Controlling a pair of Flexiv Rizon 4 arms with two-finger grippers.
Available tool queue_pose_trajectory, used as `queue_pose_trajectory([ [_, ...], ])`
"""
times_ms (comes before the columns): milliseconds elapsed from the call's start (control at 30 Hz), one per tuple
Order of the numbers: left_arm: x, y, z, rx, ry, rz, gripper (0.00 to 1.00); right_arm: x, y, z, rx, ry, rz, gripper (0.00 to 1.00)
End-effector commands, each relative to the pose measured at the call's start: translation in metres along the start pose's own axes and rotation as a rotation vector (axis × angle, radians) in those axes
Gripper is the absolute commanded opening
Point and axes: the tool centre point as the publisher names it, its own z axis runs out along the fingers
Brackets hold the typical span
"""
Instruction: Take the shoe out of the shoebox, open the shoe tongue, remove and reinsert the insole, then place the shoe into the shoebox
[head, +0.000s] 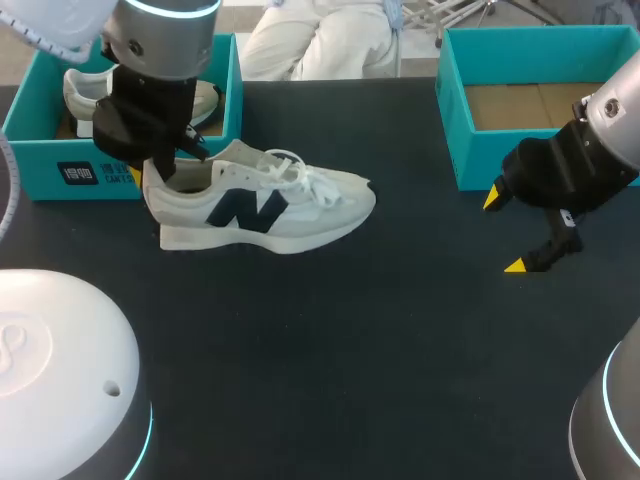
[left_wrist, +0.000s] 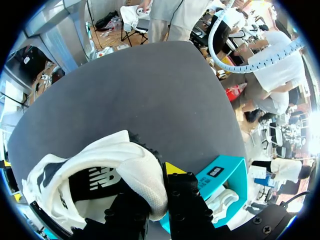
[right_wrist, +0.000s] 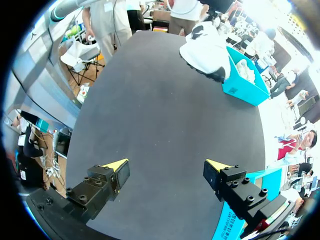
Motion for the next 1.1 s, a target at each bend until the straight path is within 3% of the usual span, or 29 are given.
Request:
queue_pose_trajectory([
  [33, 0.001, 0.0, -0.001, -0.002, -0.001, 0.0, 0.0, 0.0, 0.001, 0.001, 0.002, 0.0, 0.001, 1.0],
  [133, 0.001, 0.0, -0.001, -0.002, -0.001, 0.0, 0.0, 0.0, 0.001, 0.001, 0.002, 0.0, 0.001, 1.0],
  [400, -0.051, -0.016, 0.015, -0.088, 0.022, 0.012, 0.0, 0.0, 0.001, 0.001, 0.002, 0.0, 0.001, 1.0],
  [467, -0.065, -0.017, 0.018, -0.05, 0.0, -0.003, 0.0, 0.0, 0.001, 0.001, 0.002, 0.0, 0.001, 1.0],
  [667, -0.093, -0.023, 0.029, -0.059, 0.028, -0.062, 0.0, 0.0, 0.001, 0.001, 0.002, 0.0, 0.001, 1.0],
  [1100, -0.106, -0.017, 0.082, -0.005, 0.014, -0.092, 0.0, 0.0, 0.001, 0.001, 0.002, 0.0, 0.001, 1.0],
])
